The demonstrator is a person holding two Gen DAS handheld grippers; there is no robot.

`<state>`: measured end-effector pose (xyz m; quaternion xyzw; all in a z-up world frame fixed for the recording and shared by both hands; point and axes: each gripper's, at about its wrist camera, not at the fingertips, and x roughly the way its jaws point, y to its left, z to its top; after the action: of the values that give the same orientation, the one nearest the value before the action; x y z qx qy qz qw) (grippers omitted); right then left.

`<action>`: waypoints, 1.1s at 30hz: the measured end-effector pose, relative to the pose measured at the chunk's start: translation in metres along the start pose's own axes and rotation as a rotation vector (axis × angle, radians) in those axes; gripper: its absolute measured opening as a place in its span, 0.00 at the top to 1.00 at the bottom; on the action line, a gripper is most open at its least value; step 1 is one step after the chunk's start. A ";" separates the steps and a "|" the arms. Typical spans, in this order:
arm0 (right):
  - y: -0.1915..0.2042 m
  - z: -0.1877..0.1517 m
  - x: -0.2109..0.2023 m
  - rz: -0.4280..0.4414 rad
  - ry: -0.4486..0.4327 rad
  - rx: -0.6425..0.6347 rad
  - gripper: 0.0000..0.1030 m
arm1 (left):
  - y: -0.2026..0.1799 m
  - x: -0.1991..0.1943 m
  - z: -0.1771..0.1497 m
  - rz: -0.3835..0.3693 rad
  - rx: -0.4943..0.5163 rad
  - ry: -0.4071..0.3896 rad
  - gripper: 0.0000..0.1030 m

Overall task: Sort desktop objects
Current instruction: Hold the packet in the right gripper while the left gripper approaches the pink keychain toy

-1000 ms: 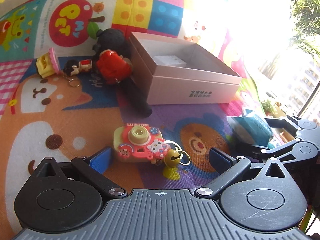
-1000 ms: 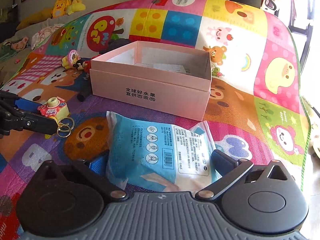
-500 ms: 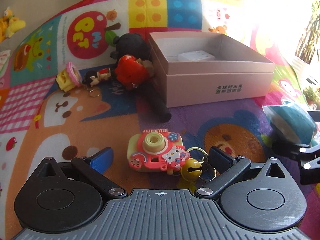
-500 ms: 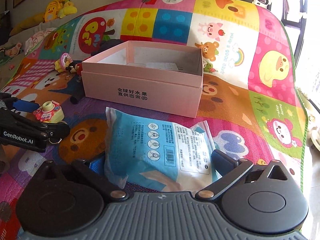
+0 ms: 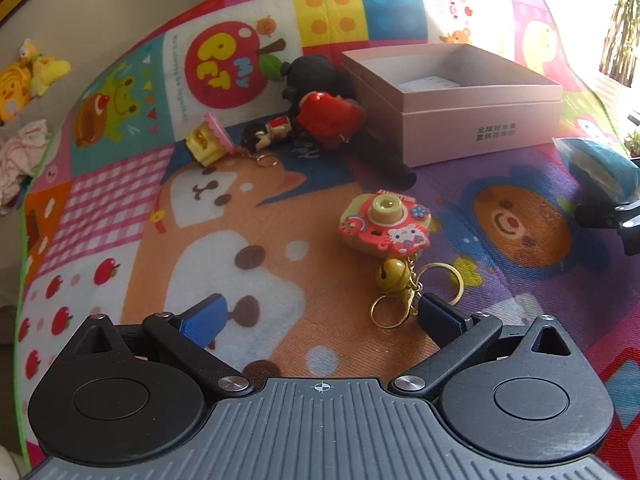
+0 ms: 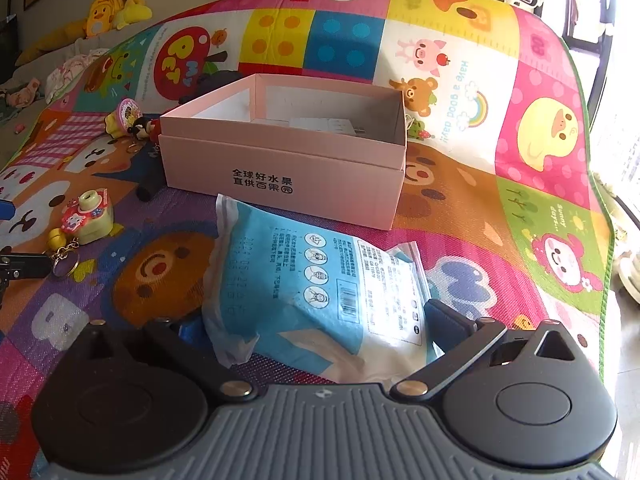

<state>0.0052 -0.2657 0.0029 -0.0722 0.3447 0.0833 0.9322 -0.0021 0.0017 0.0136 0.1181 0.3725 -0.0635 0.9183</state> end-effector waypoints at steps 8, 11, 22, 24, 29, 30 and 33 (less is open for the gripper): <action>0.000 0.000 0.001 -0.009 0.003 -0.004 0.00 | 0.008 0.018 0.015 -0.266 -0.121 -0.007 0.00; -0.001 0.000 0.000 -0.007 0.003 0.000 0.00 | -0.005 0.024 0.021 -0.291 -0.112 -0.014 0.00; -0.002 0.001 0.001 -0.002 0.011 0.006 0.00 | -0.020 -0.005 0.011 -0.425 -0.050 -0.088 0.00; -0.002 0.001 0.001 -0.003 0.011 0.005 0.00 | -0.017 0.002 0.015 -0.286 -0.065 -0.101 0.00; 0.000 0.001 0.001 -0.010 0.005 -0.005 0.00 | -0.006 0.029 0.026 -0.216 -0.140 -0.081 0.00; 0.001 0.000 0.000 -0.015 0.000 -0.011 0.00 | -0.006 0.033 0.027 -0.208 -0.148 -0.076 0.01; 0.005 -0.002 -0.013 0.010 -0.024 -0.035 0.00 | -0.006 0.033 0.026 -0.198 -0.144 -0.081 0.12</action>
<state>-0.0067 -0.2623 0.0095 -0.0859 0.3322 0.0950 0.9345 0.0374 -0.0117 0.0075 0.0120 0.3484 -0.1319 0.9279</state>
